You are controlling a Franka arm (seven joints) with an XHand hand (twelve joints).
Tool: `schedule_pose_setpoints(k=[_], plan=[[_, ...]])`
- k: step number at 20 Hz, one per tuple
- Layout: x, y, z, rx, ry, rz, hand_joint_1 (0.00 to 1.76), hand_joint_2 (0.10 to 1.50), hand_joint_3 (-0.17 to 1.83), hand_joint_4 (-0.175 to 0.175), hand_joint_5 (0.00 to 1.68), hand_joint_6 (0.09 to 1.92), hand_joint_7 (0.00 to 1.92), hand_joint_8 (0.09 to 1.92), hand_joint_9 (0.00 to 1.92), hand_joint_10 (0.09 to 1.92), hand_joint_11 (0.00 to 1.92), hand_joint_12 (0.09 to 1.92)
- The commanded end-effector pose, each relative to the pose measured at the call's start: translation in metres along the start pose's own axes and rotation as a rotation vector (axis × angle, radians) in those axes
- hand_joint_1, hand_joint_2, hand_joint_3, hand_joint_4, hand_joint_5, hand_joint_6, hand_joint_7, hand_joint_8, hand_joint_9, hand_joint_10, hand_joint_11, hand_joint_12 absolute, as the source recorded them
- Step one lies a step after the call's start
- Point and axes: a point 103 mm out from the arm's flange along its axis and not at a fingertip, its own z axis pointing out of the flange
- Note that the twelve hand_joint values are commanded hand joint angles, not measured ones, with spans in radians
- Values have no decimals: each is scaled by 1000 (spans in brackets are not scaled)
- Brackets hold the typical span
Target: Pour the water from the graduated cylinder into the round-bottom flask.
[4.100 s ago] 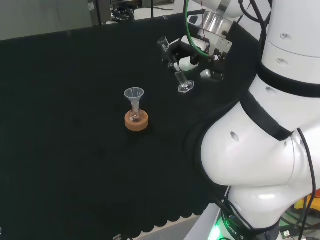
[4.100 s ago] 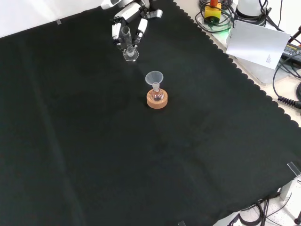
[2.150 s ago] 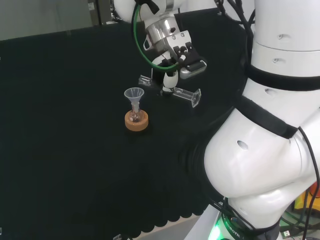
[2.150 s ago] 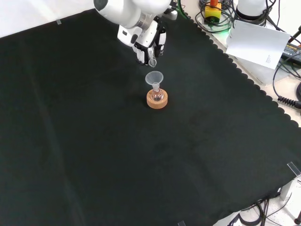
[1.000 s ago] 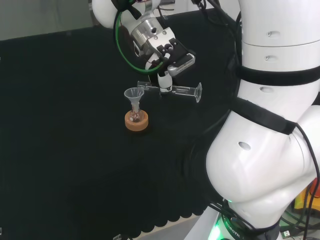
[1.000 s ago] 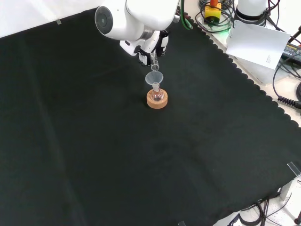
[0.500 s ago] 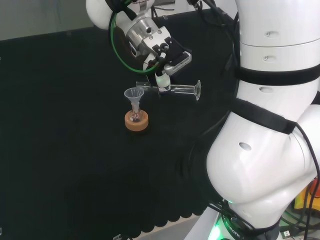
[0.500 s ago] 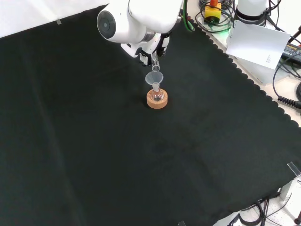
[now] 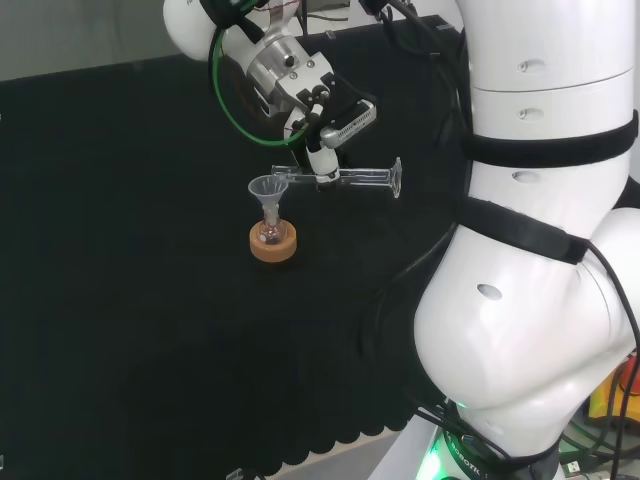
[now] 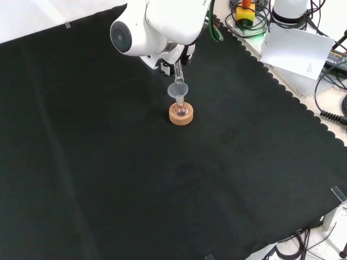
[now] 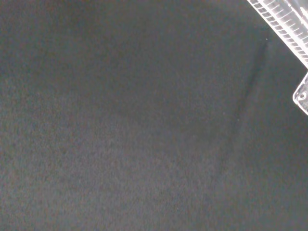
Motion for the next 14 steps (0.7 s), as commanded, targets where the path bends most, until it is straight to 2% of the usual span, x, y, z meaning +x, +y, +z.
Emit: schedule_pose_setpoints(k=[1, 14], plan=[[-1, -2, -2, 21, -8, 12, 1332, 1216, -3, -74, 860, 832, 777, 1349, 1104, 503, 965, 889], [-3, -6, -3, 49, -24, 32, 1331, 1217, -2, -74, 855, 841, 774, 1353, 1103, 510, 966, 886]])
